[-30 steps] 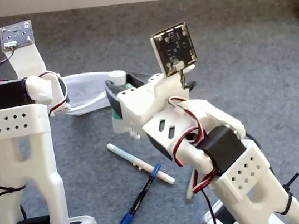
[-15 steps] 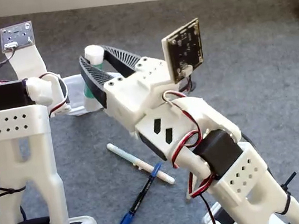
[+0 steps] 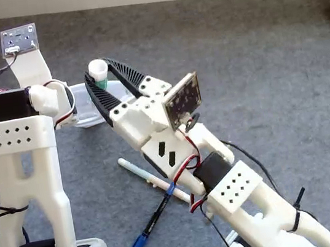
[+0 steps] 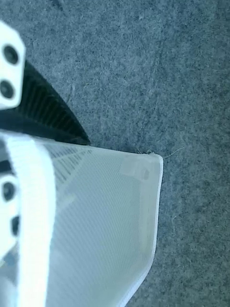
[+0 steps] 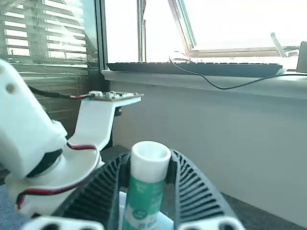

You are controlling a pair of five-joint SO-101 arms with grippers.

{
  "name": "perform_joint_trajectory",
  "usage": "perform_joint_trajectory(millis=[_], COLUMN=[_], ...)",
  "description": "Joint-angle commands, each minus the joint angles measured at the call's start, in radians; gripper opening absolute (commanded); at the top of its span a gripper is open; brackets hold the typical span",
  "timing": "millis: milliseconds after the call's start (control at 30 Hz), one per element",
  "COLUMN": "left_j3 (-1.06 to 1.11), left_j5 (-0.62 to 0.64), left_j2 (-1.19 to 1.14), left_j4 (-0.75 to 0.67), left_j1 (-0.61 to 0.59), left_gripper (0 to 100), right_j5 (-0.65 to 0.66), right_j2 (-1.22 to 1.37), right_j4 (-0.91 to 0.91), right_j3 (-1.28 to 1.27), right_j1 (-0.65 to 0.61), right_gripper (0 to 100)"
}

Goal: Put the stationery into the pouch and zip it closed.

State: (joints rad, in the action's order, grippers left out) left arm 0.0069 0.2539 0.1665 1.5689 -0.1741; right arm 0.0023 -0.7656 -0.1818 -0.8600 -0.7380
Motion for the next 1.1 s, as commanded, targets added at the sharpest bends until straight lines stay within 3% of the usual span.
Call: perform_joint_trajectory(millis=[0,233,400,633,833,1067], left_j3=[0.027,0.027,0.027,0.028,0.028,0.028], left_j5=[-0.008,-0.009,-0.009,-0.008,-0.008,-0.008], left_j2=[-0.008,-0.008,-0.008,-0.008,-0.008,-0.008], left_j4=[-0.014,-0.014,-0.014,-0.014,-0.015,-0.015], left_j1=[0.013,0.013,0.013,0.013,0.013,0.013], left_gripper=[1,1,1,1,1,1], right_j5=[0.02,0.029,0.215,0.221,0.216,0.216], right_j2=[-0.03,-0.039,-0.039,-0.039,-0.039,-0.041], right_j4=[-0.113,-0.217,-0.216,-0.211,-0.117,-0.11], right_j3=[-0.036,-0.147,-0.209,-0.22,-0.219,-0.219], right_j1=[-0.01,-0.012,-0.022,-0.025,-0.024,-0.027], right_gripper=[0.5,0.5,0.5,0.8,12.0,12.0])
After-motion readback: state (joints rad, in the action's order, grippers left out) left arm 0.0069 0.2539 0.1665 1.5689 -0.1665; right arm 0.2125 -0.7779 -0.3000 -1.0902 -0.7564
